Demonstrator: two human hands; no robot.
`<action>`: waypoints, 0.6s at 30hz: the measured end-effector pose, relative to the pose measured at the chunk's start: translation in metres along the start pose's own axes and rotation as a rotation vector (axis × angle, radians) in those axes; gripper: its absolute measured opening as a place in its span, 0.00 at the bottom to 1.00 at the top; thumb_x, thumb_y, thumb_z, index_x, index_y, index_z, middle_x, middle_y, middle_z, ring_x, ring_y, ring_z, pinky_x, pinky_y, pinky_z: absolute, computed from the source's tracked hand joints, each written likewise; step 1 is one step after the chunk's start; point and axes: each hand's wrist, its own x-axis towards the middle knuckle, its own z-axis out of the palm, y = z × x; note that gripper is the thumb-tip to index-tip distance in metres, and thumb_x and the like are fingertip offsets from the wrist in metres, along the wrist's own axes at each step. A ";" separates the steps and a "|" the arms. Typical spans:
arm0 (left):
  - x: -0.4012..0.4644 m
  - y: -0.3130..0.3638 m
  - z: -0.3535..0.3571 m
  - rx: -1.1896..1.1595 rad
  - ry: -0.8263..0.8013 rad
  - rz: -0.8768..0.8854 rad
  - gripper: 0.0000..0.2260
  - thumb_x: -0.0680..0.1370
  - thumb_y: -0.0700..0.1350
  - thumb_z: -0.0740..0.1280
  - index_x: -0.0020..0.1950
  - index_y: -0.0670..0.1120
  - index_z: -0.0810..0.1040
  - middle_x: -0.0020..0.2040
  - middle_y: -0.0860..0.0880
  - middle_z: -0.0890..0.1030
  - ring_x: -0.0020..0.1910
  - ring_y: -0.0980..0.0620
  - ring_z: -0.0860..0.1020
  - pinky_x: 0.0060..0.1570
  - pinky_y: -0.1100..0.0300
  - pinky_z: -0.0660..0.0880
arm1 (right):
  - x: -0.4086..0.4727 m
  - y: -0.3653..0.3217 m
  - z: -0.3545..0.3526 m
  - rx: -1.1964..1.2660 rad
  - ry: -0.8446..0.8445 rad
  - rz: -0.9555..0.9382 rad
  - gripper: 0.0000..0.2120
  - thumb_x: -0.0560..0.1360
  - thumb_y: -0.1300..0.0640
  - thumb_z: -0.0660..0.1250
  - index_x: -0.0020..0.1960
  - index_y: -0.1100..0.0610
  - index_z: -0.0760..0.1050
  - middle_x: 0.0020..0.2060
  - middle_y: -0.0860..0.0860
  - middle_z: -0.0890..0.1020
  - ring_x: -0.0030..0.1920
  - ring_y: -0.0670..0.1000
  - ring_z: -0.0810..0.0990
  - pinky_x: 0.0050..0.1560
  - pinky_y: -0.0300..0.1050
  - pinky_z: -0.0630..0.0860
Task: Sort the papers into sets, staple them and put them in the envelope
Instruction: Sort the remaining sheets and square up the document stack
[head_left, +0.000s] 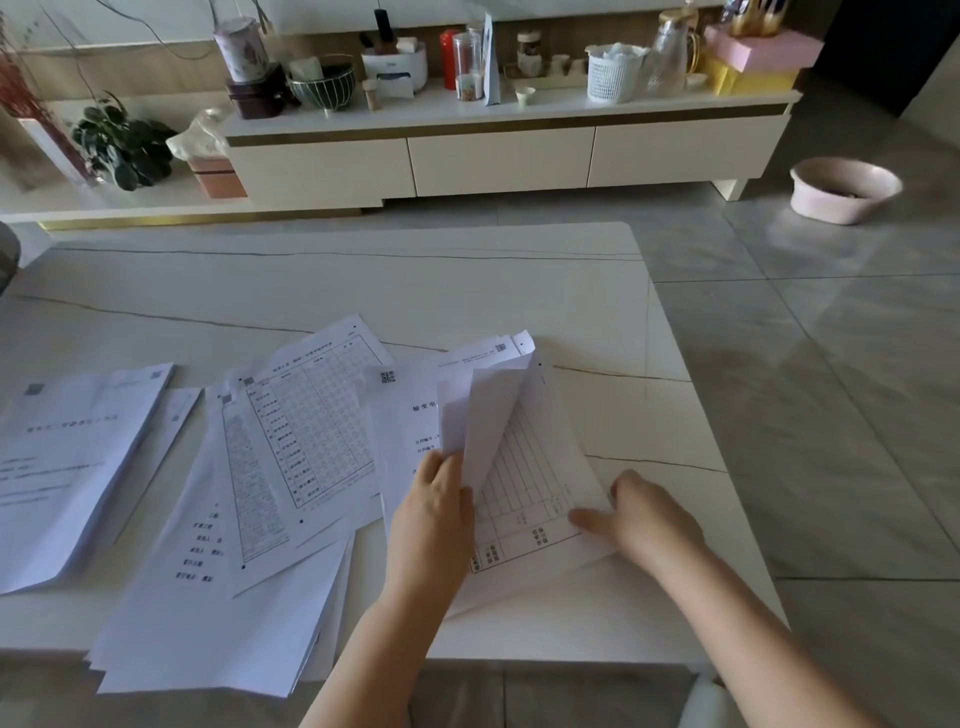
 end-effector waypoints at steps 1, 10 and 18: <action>0.000 0.000 -0.001 -0.003 -0.005 -0.016 0.07 0.78 0.34 0.61 0.54 0.37 0.76 0.55 0.45 0.75 0.35 0.45 0.73 0.30 0.56 0.70 | 0.000 -0.003 0.005 0.040 -0.012 -0.003 0.23 0.72 0.43 0.70 0.54 0.58 0.67 0.48 0.52 0.76 0.50 0.55 0.77 0.43 0.44 0.70; 0.002 0.000 -0.013 0.129 -0.021 -0.085 0.13 0.79 0.36 0.58 0.62 0.42 0.73 0.61 0.50 0.73 0.39 0.44 0.77 0.31 0.58 0.65 | 0.014 0.015 -0.027 0.638 0.165 -0.113 0.04 0.78 0.65 0.64 0.47 0.61 0.78 0.34 0.53 0.82 0.24 0.47 0.81 0.21 0.36 0.70; -0.002 0.002 -0.010 0.194 -0.146 -0.035 0.17 0.80 0.36 0.56 0.68 0.46 0.68 0.65 0.54 0.68 0.43 0.45 0.79 0.34 0.58 0.70 | -0.003 0.036 -0.065 0.990 0.418 -0.100 0.07 0.78 0.68 0.61 0.51 0.59 0.75 0.36 0.54 0.79 0.22 0.43 0.79 0.20 0.33 0.70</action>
